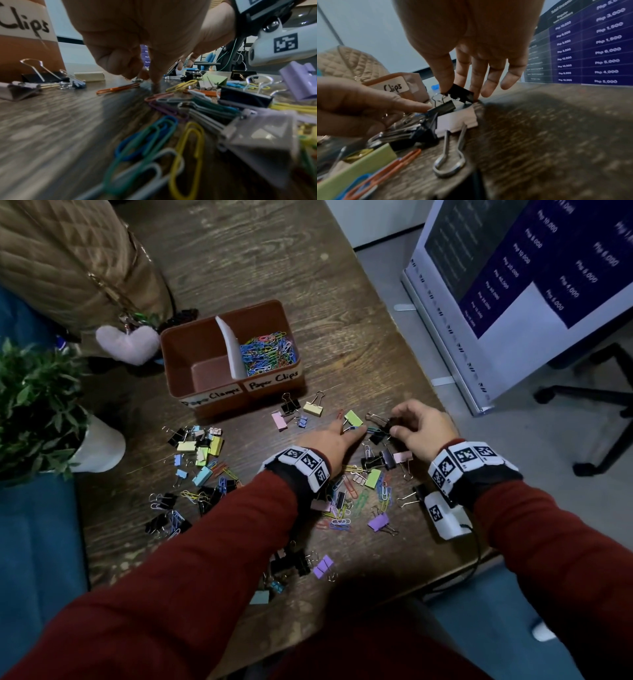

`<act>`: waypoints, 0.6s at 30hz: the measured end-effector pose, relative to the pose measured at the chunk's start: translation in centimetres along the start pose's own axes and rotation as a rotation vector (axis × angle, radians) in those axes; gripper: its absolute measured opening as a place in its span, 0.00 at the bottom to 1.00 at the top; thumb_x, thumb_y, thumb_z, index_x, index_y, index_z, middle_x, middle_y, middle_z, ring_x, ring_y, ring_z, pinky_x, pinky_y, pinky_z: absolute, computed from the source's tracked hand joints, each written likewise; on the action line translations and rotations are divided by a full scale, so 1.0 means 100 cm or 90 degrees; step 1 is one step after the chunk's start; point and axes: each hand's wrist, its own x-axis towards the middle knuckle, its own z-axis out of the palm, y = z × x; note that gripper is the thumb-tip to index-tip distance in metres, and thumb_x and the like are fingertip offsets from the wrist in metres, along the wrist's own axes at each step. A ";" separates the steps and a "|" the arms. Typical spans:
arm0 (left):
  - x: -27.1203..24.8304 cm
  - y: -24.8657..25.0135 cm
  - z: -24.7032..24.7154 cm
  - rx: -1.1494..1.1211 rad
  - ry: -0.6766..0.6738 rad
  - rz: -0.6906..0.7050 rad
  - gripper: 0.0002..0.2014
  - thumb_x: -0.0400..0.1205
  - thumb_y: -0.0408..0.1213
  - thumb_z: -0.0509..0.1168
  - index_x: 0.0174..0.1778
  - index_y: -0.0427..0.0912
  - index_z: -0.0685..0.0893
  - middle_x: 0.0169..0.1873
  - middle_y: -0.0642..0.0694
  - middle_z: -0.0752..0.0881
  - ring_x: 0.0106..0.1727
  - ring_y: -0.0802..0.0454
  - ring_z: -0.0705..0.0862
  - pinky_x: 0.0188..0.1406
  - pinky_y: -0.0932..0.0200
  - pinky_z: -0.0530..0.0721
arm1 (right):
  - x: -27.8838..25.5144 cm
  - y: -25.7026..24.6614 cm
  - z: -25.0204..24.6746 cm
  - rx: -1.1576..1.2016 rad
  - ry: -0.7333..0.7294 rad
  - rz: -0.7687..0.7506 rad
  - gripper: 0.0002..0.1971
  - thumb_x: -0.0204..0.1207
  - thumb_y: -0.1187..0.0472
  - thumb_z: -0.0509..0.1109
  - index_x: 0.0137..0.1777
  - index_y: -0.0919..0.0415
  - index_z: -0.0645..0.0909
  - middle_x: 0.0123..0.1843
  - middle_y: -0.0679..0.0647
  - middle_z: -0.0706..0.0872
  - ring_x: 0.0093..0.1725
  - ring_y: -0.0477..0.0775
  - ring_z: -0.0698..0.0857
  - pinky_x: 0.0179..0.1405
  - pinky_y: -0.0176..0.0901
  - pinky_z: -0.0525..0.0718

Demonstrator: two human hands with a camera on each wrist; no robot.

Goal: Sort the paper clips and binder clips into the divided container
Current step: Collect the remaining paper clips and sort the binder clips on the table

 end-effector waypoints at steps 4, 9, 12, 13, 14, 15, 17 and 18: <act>-0.005 -0.003 0.001 -0.003 0.019 0.008 0.36 0.79 0.30 0.62 0.80 0.62 0.58 0.76 0.42 0.64 0.61 0.41 0.82 0.46 0.52 0.80 | -0.016 -0.008 -0.006 -0.185 0.036 -0.176 0.14 0.72 0.60 0.72 0.58 0.50 0.81 0.59 0.53 0.84 0.60 0.59 0.78 0.63 0.58 0.74; -0.018 -0.016 0.011 -0.021 0.090 0.043 0.18 0.82 0.42 0.63 0.69 0.53 0.74 0.62 0.45 0.75 0.55 0.42 0.83 0.42 0.55 0.75 | -0.051 -0.005 0.019 -0.393 -0.031 -0.398 0.13 0.63 0.55 0.79 0.48 0.51 0.85 0.45 0.49 0.85 0.45 0.57 0.83 0.46 0.53 0.77; -0.016 -0.019 0.015 -0.041 0.090 0.028 0.13 0.83 0.43 0.60 0.63 0.51 0.77 0.61 0.44 0.76 0.55 0.41 0.82 0.41 0.58 0.72 | -0.052 0.004 0.029 -0.417 -0.054 -0.366 0.14 0.61 0.52 0.80 0.47 0.51 0.86 0.45 0.52 0.85 0.45 0.59 0.84 0.44 0.53 0.77; -0.014 -0.019 0.016 -0.049 0.090 0.027 0.12 0.83 0.43 0.60 0.62 0.52 0.78 0.59 0.44 0.76 0.55 0.41 0.82 0.41 0.57 0.74 | -0.051 0.006 0.030 -0.417 -0.041 -0.362 0.13 0.61 0.52 0.80 0.46 0.51 0.87 0.45 0.53 0.85 0.45 0.60 0.83 0.44 0.53 0.77; -0.011 -0.018 0.016 -0.055 0.087 0.027 0.11 0.83 0.44 0.60 0.61 0.53 0.78 0.59 0.44 0.76 0.54 0.41 0.83 0.42 0.56 0.76 | -0.050 0.007 0.030 -0.415 -0.032 -0.364 0.12 0.62 0.53 0.80 0.45 0.52 0.87 0.45 0.53 0.85 0.45 0.60 0.83 0.44 0.53 0.76; -0.008 -0.017 0.015 -0.059 0.087 0.027 0.11 0.83 0.44 0.60 0.61 0.54 0.79 0.59 0.44 0.76 0.54 0.41 0.83 0.43 0.56 0.77 | -0.050 0.009 0.030 -0.413 -0.026 -0.372 0.11 0.62 0.54 0.80 0.44 0.52 0.87 0.44 0.53 0.84 0.44 0.60 0.83 0.43 0.53 0.76; -0.003 -0.015 0.012 -0.068 0.088 0.028 0.11 0.83 0.44 0.60 0.60 0.54 0.80 0.60 0.45 0.77 0.54 0.41 0.83 0.44 0.55 0.79 | -0.050 0.011 0.029 -0.415 -0.014 -0.383 0.10 0.60 0.56 0.81 0.41 0.51 0.86 0.42 0.52 0.84 0.41 0.59 0.83 0.41 0.51 0.76; -0.001 -0.014 0.010 -0.073 0.091 0.030 0.11 0.83 0.44 0.60 0.60 0.54 0.81 0.61 0.45 0.77 0.54 0.41 0.83 0.46 0.54 0.80 | -0.050 0.013 0.028 -0.413 -0.005 -0.384 0.10 0.60 0.57 0.81 0.40 0.50 0.86 0.41 0.52 0.84 0.40 0.59 0.83 0.40 0.51 0.76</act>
